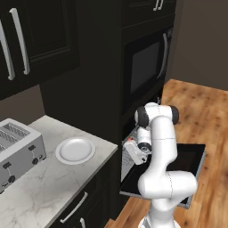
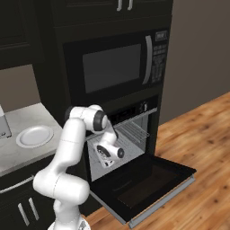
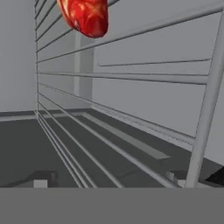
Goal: Place the fish on the rack of the oven, and slide the rack back inside. Close the oven door.
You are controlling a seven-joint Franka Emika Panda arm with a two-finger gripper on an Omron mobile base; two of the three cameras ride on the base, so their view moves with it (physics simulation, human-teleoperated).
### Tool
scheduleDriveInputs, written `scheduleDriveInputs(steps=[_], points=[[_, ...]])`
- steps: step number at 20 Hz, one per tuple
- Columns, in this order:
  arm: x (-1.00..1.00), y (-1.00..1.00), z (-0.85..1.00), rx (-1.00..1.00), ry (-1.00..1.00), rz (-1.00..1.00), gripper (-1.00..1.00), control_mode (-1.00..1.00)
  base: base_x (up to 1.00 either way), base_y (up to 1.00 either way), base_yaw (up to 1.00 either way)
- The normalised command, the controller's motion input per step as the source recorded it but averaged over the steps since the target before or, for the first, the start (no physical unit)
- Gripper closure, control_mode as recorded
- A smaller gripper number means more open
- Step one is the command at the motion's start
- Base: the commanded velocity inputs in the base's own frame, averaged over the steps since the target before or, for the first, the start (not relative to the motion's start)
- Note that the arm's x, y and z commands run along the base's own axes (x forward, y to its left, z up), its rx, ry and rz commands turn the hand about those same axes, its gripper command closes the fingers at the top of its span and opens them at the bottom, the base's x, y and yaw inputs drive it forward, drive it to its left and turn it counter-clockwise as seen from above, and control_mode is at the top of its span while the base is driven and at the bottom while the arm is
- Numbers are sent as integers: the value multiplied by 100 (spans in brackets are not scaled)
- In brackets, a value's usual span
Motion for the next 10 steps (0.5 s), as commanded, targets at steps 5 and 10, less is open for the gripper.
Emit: scheduleDriveInputs(steps=[5,10], points=[[24,16,0,5,0,0,-100,-100,0,0,0],[0,-27,0,0,0,-3,-100,-100,0,0,0]])
